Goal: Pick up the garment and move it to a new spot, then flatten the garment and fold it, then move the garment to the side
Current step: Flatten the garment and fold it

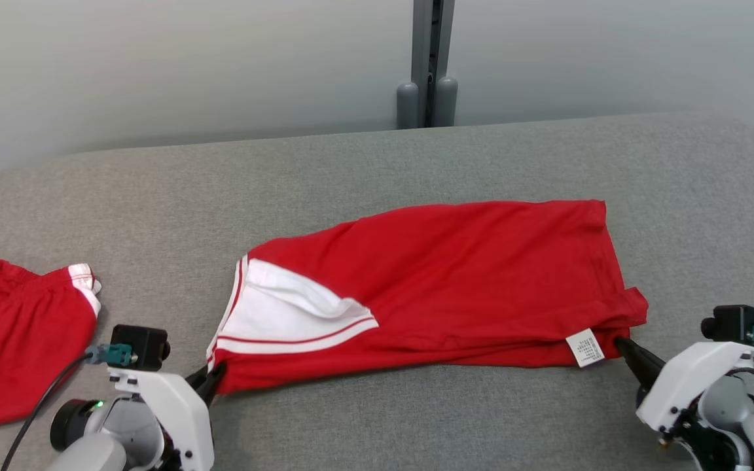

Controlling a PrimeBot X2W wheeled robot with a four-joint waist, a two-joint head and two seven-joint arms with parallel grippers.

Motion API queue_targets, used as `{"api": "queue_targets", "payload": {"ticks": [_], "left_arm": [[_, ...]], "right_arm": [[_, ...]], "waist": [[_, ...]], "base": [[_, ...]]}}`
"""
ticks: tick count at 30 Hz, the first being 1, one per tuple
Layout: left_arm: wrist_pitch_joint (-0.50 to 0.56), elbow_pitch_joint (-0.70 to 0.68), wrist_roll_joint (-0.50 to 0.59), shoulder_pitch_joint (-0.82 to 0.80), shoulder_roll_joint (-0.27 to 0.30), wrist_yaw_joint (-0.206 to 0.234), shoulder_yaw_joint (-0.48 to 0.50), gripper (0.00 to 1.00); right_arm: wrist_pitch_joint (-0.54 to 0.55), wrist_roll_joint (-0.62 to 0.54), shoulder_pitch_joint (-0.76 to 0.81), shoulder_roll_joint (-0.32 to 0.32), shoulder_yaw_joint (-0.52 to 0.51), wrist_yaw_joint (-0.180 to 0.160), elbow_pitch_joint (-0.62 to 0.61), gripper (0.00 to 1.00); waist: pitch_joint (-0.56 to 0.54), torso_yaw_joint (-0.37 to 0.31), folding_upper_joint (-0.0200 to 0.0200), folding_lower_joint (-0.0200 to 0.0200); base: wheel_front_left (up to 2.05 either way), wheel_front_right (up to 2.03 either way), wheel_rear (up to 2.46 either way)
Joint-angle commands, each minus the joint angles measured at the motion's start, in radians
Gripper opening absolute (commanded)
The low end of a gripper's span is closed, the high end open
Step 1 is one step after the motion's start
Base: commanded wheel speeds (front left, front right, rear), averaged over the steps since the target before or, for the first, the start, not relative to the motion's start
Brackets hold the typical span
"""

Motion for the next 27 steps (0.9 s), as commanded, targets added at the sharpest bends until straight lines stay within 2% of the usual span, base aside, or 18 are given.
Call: {"api": "queue_targets", "payload": {"ticks": [1,8,16,22,27], "left_arm": [[0.010,-0.033,-0.005,0.025,0.024,0.015,0.004,0.00],[0.087,-0.255,-0.035,0.141,0.119,0.074,0.002,0.00],[0.147,-0.444,-0.080,0.265,0.200,0.147,0.007,0.00],[0.180,-0.514,-0.115,0.331,0.221,0.174,-0.004,0.00],[0.187,-0.509,-0.122,0.342,0.208,0.176,-0.017,0.00]], "right_arm": [[0.028,0.019,0.022,-0.031,0.004,0.001,-0.029,0.00],[0.158,0.082,0.115,-0.122,-0.024,0.001,-0.167,0.00],[0.291,0.082,0.238,-0.171,-0.153,0.000,-0.282,0.00],[0.397,0.029,0.315,-0.139,-0.266,0.000,-0.335,0.00],[0.450,-0.043,0.347,-0.072,-0.325,0.000,-0.365,0.00]], "waist": [[-0.009,0.010,0.0000,0.0000],[-0.026,0.028,0.0000,0.0000],[-0.034,0.037,0.0000,0.0000],[-0.039,0.035,0.0000,0.0000],[-0.033,0.033,0.0000,0.0000]], "base": [[0.00,0.00,0.00],[0.00,0.00,0.00],[0.00,0.00,0.00],[0.00,0.00,0.00],[0.00,0.00,0.00]]}}
